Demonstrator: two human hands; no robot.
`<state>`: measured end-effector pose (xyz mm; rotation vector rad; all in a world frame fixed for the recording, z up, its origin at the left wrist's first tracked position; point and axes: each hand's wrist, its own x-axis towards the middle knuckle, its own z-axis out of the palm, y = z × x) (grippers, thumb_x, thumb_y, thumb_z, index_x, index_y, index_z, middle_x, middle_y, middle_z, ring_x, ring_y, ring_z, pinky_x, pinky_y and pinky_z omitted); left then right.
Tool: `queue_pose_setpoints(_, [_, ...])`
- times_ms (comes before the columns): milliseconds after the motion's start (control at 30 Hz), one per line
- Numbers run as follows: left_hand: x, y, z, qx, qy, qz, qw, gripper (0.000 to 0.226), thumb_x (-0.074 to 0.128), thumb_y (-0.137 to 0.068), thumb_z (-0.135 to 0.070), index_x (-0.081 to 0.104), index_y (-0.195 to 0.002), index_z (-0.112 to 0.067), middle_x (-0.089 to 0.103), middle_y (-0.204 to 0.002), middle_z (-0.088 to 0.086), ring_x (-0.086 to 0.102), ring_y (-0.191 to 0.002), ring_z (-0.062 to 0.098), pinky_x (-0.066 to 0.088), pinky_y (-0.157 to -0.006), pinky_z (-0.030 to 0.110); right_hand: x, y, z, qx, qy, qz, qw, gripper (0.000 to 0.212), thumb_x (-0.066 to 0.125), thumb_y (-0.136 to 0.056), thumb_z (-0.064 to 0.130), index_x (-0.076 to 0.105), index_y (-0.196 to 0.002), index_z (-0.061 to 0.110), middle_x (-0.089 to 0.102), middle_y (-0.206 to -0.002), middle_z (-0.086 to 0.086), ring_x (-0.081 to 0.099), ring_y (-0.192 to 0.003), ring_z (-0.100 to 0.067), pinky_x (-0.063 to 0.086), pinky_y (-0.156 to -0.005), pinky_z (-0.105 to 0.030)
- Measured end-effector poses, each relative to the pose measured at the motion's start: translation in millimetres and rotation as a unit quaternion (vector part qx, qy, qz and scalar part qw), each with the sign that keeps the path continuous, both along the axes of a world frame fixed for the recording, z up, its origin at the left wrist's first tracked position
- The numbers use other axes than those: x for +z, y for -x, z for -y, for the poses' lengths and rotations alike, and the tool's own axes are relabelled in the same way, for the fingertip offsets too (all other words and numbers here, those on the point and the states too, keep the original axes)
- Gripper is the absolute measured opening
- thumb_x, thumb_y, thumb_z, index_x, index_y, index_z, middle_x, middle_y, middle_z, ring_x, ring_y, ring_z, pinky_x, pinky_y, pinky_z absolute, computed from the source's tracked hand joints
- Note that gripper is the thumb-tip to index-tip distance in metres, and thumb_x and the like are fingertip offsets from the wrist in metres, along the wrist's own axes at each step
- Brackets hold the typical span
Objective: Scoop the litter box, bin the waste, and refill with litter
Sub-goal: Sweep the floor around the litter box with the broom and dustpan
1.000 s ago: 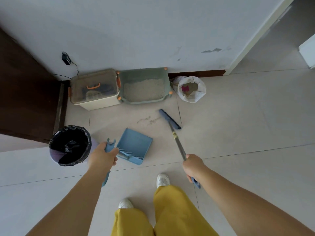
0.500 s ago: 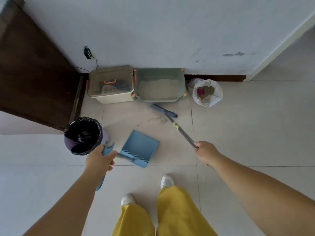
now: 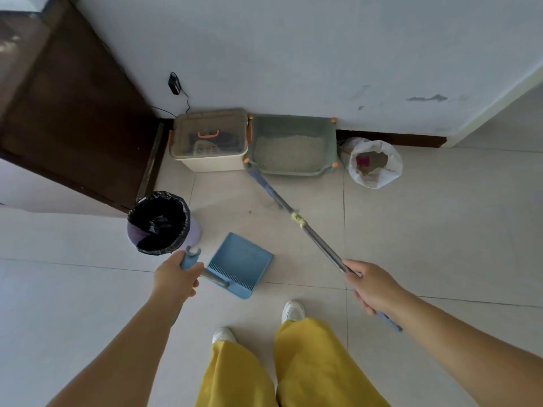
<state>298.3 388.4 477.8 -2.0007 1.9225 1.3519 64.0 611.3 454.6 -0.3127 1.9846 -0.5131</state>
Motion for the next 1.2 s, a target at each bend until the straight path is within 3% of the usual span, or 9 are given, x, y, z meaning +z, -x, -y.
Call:
queue_pose_setpoints(133, [-0.3, -4.7, -1.1, 0.001, 0.001, 0.009, 1.000, 0.008, 0.055, -0.088, -0.010, 0.058, -0.095, -0.008, 0.056, -0.066, 0.009, 0.048, -0.052, 0.016, 0.038, -0.047, 0.020, 0.5, -12.7, 47.0, -0.106, 0.061, 0.155, 0.980, 0.023, 0.049, -0.096, 0.010, 0.054, -0.115, 0.000, 0.037, -0.057, -0.005, 0.032, -0.033, -0.009, 0.026, -0.033, -0.016])
queue_pose_setpoints(267, [-2.1, -9.6, -4.9, -0.005, 0.001, 0.021, 1.000, 0.006, 0.055, -0.088, -0.011, 0.057, -0.094, -0.009, 0.056, -0.067, 0.008, 0.048, -0.051, 0.016, 0.035, -0.046, 0.019, -8.5, -29.5, 95.2, -0.178, 0.067, 0.316, 0.929, 0.010, 0.042, -0.099, 0.009, 0.052, -0.102, 0.010, 0.035, -0.064, -0.005, 0.035, -0.030, -0.003, 0.029, -0.030, -0.010])
queue_pose_setpoints(400, [-7.1, -16.6, -6.7, -0.002, 0.007, 0.025, 1.000, 0.006, 0.054, -0.089, -0.012, 0.057, -0.093, -0.009, 0.056, -0.066, 0.008, 0.048, -0.051, 0.017, 0.036, -0.046, 0.019, -33.1, -40.1, 114.8, -0.231, 0.010, 0.372, 0.899, 0.018, 0.044, -0.100, 0.017, 0.052, -0.086, 0.007, 0.042, -0.069, -0.005, 0.039, -0.032, -0.002, 0.033, -0.033, -0.007])
queue_pose_setpoints(667, [-19.4, -17.9, 2.5, -0.060, 0.001, 0.025, 0.998, 0.009, 0.054, -0.088, -0.017, 0.056, -0.097, -0.018, 0.061, -0.067, 0.007, 0.053, -0.053, 0.017, 0.042, -0.049, 0.023, -36.2, -16.3, 52.4, -0.341, -0.004, 0.334, 0.879, 0.014, 0.047, -0.098, 0.017, 0.052, -0.091, 0.006, 0.045, -0.068, -0.007, 0.039, -0.028, -0.004, 0.034, -0.028, -0.011])
queue_pose_setpoints(833, [-24.7, -7.2, 7.4, -0.108, -0.022, 0.014, 0.994, 0.008, 0.055, -0.087, -0.017, 0.056, -0.095, -0.017, 0.062, -0.066, 0.007, 0.058, -0.061, 0.021, 0.051, -0.059, 0.030, -26.1, -9.6, 9.3, -0.401, -0.007, 0.300, 0.866, 0.012, 0.048, -0.098, 0.017, 0.052, -0.094, 0.006, 0.046, -0.069, -0.008, 0.039, -0.027, -0.005, 0.032, -0.026, -0.012])
queue_pose_setpoints(933, [-22.8, -9.0, 7.2, -0.105, -0.037, -0.005, 0.994, 0.007, 0.055, -0.088, -0.016, 0.057, -0.095, -0.014, 0.060, -0.065, 0.007, 0.052, -0.054, 0.018, 0.047, -0.052, 0.024, -15.9, -13.3, -2.6, -0.414, -0.005, 0.285, 0.864, 0.012, 0.048, -0.098, 0.017, 0.053, -0.104, 0.008, 0.046, -0.070, -0.007, 0.039, -0.028, -0.005, 0.032, -0.026, -0.012])
queue_pose_setpoints(1100, [-16.0, -13.2, 7.3, -0.112, -0.040, -0.033, 0.992, 0.003, 0.056, -0.088, -0.014, 0.056, -0.091, -0.013, 0.058, -0.064, 0.007, 0.048, -0.050, 0.016, 0.041, -0.047, 0.020, 10.6, -21.9, -2.4, -0.340, 0.006, 0.223, 0.914, 0.026, 0.049, -0.097, 0.016, 0.054, -0.122, 0.011, 0.045, -0.067, -0.006, 0.038, -0.029, -0.004, 0.030, -0.027, -0.012])
queue_pose_setpoints(1200, [-13.9, -12.8, 7.7, -0.116, -0.039, -0.038, 0.992, 0.004, 0.056, -0.088, -0.013, 0.056, -0.092, -0.012, 0.058, -0.065, 0.007, 0.048, -0.050, 0.015, 0.038, -0.047, 0.019, 24.9, -24.8, 3.5, -0.234, 0.001, 0.127, 0.964, 0.035, 0.052, -0.096, 0.012, 0.052, -0.130, 0.014, 0.047, -0.065, -0.010, 0.037, -0.035, -0.009, 0.029, -0.030, -0.014])
